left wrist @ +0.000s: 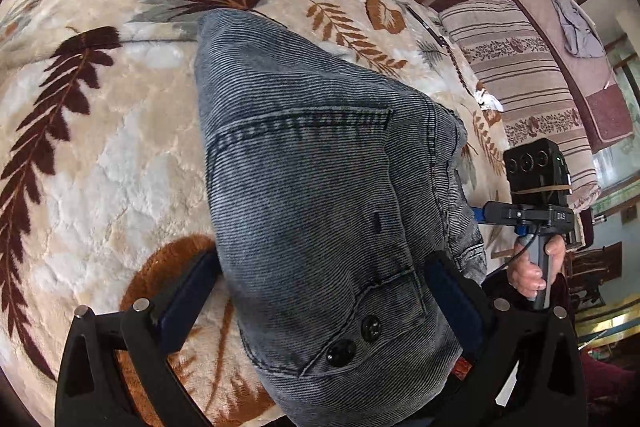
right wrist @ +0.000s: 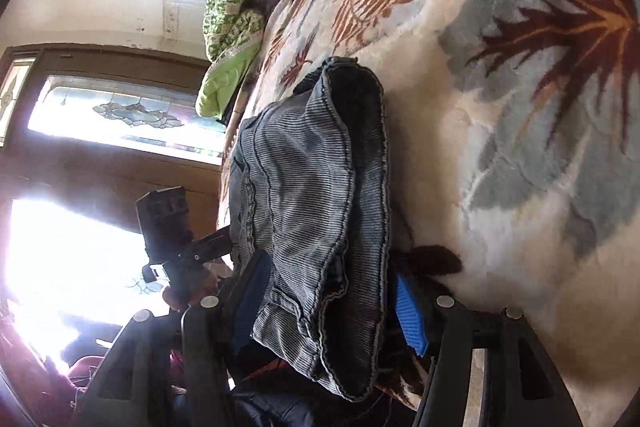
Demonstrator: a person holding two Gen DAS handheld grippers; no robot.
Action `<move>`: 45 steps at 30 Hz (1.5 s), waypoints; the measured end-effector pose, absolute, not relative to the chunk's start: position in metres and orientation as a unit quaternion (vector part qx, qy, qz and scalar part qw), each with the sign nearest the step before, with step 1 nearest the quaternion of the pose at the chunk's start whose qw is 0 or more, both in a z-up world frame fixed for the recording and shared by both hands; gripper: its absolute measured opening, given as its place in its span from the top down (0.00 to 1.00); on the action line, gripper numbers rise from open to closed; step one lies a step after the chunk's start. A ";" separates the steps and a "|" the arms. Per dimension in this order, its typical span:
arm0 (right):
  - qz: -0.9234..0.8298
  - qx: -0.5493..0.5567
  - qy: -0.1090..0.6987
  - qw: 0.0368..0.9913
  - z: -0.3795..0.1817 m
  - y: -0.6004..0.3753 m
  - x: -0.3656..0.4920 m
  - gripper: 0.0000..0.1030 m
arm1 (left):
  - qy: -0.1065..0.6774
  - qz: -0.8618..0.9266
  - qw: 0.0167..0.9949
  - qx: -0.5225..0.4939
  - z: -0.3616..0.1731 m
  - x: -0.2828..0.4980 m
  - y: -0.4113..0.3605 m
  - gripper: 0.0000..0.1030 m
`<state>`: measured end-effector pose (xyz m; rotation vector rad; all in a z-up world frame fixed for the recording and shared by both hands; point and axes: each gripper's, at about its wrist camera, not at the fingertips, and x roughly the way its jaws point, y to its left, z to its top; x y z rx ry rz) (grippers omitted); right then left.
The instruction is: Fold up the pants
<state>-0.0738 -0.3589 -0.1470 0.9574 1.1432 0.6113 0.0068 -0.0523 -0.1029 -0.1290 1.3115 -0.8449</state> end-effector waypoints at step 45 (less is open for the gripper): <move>0.273 0.380 0.405 0.785 -0.095 -0.294 -0.029 0.67 | 0.448 -0.341 0.826 0.046 -0.037 0.002 -0.074 0.52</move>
